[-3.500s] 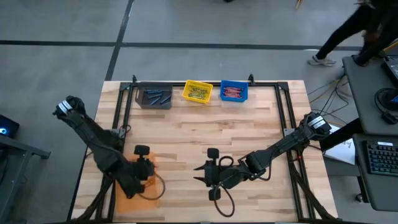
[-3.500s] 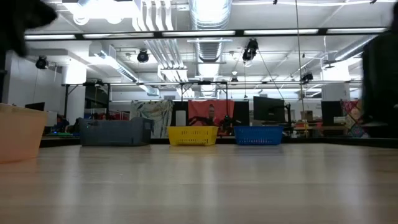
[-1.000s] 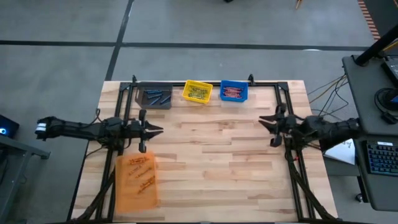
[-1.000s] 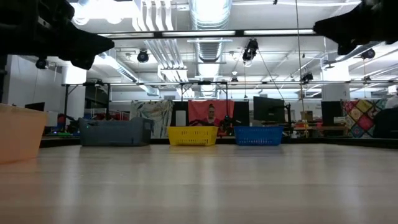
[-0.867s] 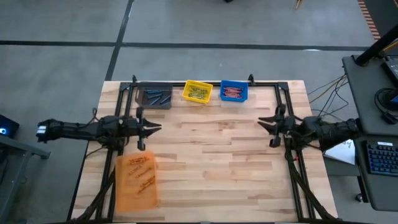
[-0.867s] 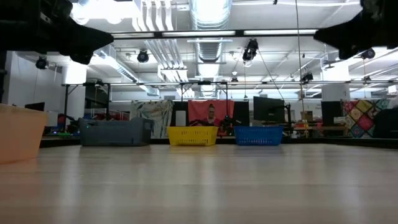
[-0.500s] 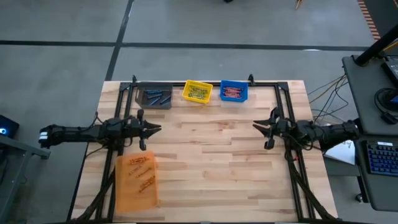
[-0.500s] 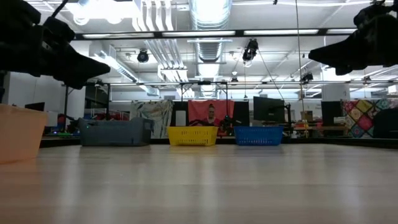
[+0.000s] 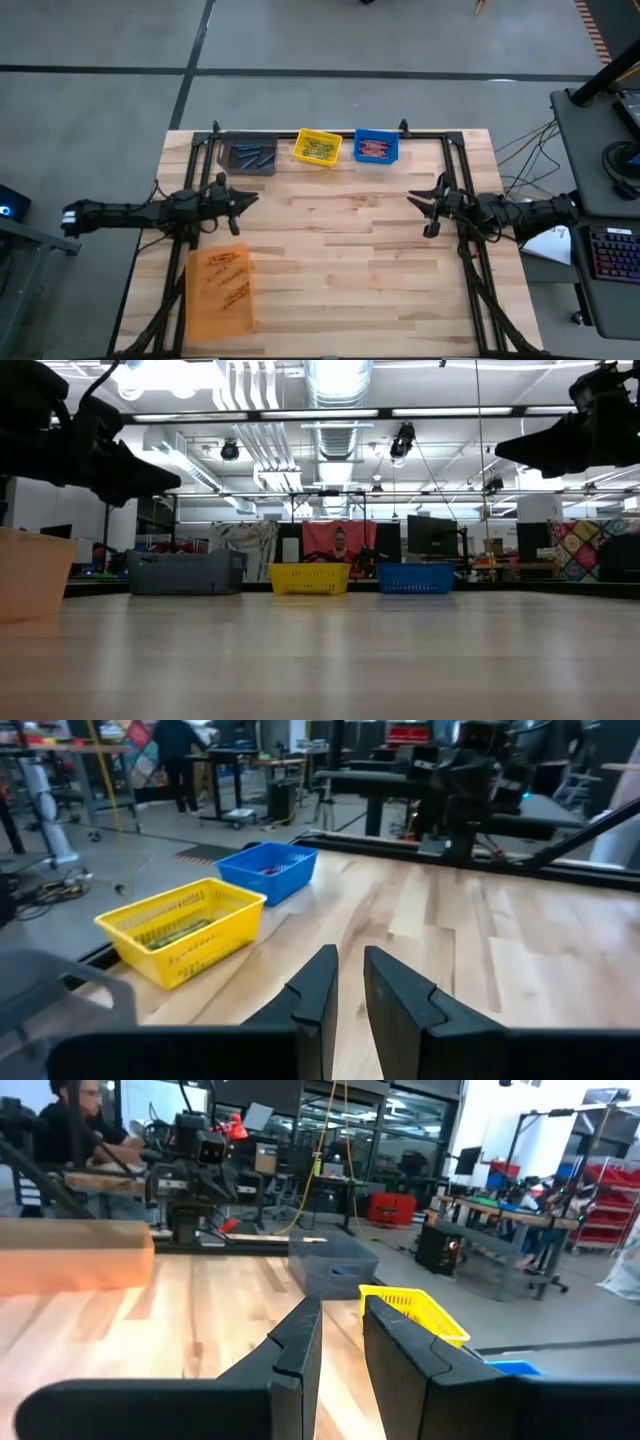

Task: Sort crayons
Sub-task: Return to Home Position

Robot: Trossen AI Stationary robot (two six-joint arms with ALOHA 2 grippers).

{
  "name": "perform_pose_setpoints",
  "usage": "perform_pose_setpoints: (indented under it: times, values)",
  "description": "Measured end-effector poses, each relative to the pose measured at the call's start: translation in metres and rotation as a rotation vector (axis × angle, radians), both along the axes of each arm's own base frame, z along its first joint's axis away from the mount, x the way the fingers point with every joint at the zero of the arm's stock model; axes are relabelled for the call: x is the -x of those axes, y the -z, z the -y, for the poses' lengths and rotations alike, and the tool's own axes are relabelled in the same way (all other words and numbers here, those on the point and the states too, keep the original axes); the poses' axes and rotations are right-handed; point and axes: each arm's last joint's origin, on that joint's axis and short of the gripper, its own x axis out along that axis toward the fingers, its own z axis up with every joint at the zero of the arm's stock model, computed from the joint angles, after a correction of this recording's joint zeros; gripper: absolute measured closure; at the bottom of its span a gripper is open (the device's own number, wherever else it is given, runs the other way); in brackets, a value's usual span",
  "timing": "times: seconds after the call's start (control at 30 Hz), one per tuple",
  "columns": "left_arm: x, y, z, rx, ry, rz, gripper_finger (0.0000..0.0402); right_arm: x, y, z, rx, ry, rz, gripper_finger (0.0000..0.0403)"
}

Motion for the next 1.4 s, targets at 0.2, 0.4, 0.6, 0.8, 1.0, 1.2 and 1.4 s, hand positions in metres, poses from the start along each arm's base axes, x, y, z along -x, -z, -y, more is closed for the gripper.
perform_pose_setpoints:
  times: [0.2, 0.4, 0.6, 0.8, 1.0, 1.2, 1.4]
  values:
    - [-0.0019, -0.002, -0.0003, 0.002, -0.008, -0.017, 0.0366, 0.0, 0.0001, 0.0, -0.049, -0.003, 0.015, 0.0335]
    - [-0.0034, -0.0038, -0.0004, 0.003, -0.008, -0.027, 0.0366, 0.0, 0.0002, 0.0, -0.049, -0.002, 0.015, 0.0335]
    - [-0.0045, -0.0021, -0.0004, 0.004, -0.008, -0.044, 0.0366, 0.0, 0.0002, 0.0, -0.049, -0.002, 0.014, 0.0335]
    - [-0.0055, -0.0004, -0.0005, 0.005, -0.008, -0.062, 0.0366, -0.0001, 0.0004, 0.0, -0.049, -0.002, 0.014, 0.0335]
    - [-0.0064, 0.0007, -0.0005, 0.006, -0.008, -0.076, 0.0366, -0.0001, 0.0004, 0.0, -0.049, -0.002, 0.013, 0.0335]
    - [-0.0071, 0.0018, -0.0006, 0.006, -0.008, -0.088, 0.0366, -0.0001, 0.0004, 0.0, -0.049, -0.002, 0.013, 0.0335]
    - [-0.0076, 0.0026, -0.0006, 0.007, -0.008, -0.097, 0.0366, -0.0001, 0.0004, 0.0, -0.049, -0.002, 0.013, 0.0335]
